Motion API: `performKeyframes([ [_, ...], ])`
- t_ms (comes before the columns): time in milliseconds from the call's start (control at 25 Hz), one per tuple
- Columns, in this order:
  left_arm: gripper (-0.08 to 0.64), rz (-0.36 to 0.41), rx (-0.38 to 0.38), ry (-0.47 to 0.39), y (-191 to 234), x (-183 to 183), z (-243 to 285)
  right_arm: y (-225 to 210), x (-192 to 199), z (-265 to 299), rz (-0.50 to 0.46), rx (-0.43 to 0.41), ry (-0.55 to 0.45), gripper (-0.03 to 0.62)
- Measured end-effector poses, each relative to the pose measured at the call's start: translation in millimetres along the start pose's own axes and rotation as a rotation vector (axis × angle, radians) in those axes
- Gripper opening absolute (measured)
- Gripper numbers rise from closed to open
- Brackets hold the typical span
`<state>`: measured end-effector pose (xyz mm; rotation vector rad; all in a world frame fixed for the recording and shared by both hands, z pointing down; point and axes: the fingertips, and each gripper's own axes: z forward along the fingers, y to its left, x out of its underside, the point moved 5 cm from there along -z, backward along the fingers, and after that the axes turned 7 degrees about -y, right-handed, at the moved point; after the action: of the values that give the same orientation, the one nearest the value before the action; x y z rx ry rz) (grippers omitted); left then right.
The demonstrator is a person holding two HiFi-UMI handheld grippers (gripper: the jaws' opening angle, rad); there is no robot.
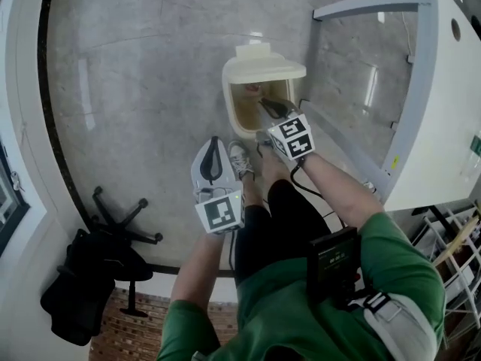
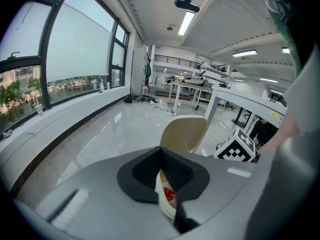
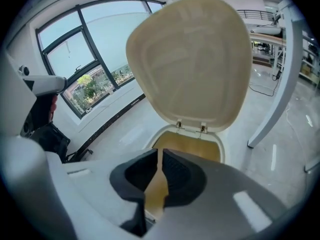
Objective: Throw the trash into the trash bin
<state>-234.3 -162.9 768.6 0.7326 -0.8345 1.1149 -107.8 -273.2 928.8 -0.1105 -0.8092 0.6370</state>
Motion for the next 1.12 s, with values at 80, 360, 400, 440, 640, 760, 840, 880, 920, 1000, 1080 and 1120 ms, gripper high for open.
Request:
performKeyframes([
  [80,0.005,0.009,0.011,-0.025,-3,-16,-5,3,-14,-16,-0.005,0.01,-0.022,0.026],
  [360,0.005,0.061,0.069,-0.094,-13,-63,-21,18,-66,-70,-0.018,0.027,-0.102,0.005],
  [400,0.005,0.072,0.077,-0.096,-15,-70,-24,21,-74,-78,-0.021,0.03,-0.115,0.005],
  [440,0.005,0.086,0.084,-0.098,-17,-76,-28,24,-82,-86,-0.023,0.033,-0.13,0.005],
  [640,0.005,0.176,0.095,-0.137,-21,-101,-43,43,-119,-125,-0.03,0.048,-0.202,0.005],
  [760,0.005,0.198,0.101,-0.16,-21,-112,-52,55,-133,-147,-0.038,0.051,-0.236,0.005],
  [840,0.005,0.21,0.105,-0.169,-22,-120,-58,61,-141,-164,-0.044,0.055,-0.259,0.005],
  [880,0.005,0.215,0.107,-0.176,-22,-124,-62,65,-144,-172,-0.045,0.057,-0.27,0.005],
  [920,0.005,0.22,0.109,-0.184,-23,-128,-65,70,-147,-180,-0.044,0.057,-0.281,0.005],
  [1000,0.005,0.237,0.113,-0.206,-24,-136,-72,78,-153,-196,-0.047,0.059,-0.306,0.004],
  [1080,0.005,0.246,0.12,-0.229,-28,-145,-76,82,-162,-212,-0.057,0.064,-0.338,0.005],
  [1120,0.005,0.248,0.124,-0.239,-30,-150,-78,84,-166,-220,-0.061,0.068,-0.355,0.005],
])
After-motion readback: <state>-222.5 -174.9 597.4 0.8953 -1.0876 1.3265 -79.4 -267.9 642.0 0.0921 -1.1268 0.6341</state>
